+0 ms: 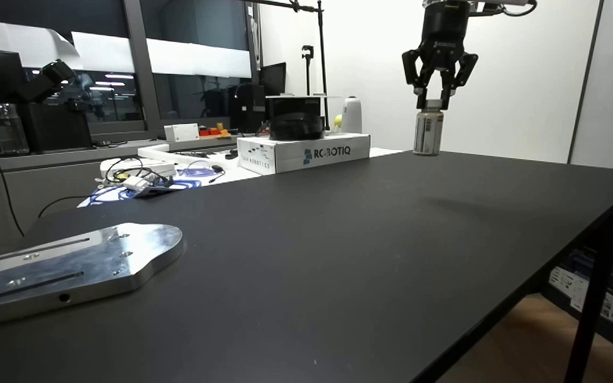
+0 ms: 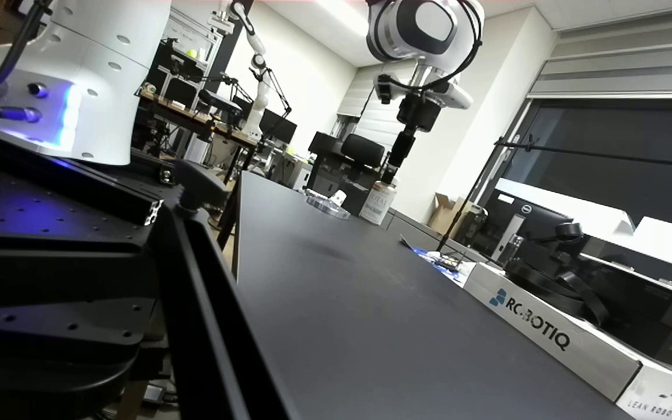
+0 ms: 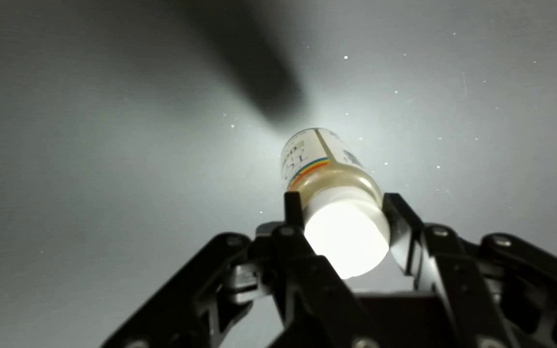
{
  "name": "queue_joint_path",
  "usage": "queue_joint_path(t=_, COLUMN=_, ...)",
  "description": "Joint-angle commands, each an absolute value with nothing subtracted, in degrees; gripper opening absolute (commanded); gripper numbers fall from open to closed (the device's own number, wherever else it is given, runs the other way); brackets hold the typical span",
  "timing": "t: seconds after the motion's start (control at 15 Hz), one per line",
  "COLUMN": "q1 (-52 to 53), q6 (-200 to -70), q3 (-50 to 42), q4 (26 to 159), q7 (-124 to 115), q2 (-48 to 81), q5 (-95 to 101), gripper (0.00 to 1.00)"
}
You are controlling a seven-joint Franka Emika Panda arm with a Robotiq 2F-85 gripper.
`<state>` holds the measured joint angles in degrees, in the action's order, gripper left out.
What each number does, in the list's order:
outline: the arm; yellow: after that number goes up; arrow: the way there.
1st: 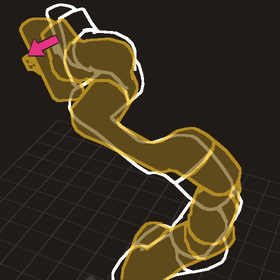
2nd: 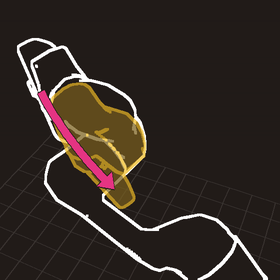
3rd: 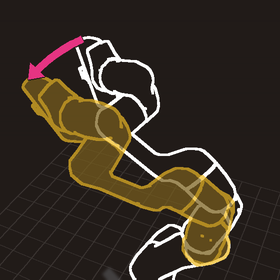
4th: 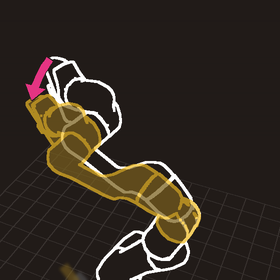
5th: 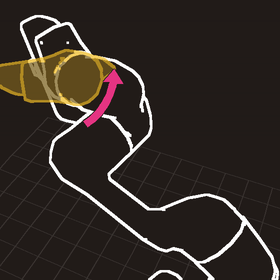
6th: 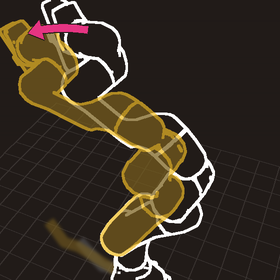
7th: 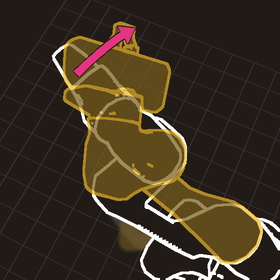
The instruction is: Put the bottle on the metal thing
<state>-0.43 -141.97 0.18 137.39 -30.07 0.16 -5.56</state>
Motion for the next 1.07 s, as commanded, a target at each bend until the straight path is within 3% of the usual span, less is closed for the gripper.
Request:
queue_joint_path(t=0.0, q1=2.6, q6=-142.2, q3=2.6, q4=127.8, q7=-34.6, q2=7.3, q5=-4.5, gripper=0.19)
queue_joint_path(t=1.0, q1=23.9, q6=-138.4, q3=9.3, q4=94.7, q7=-38.9, q2=26.4, q5=4.1, gripper=0.19)
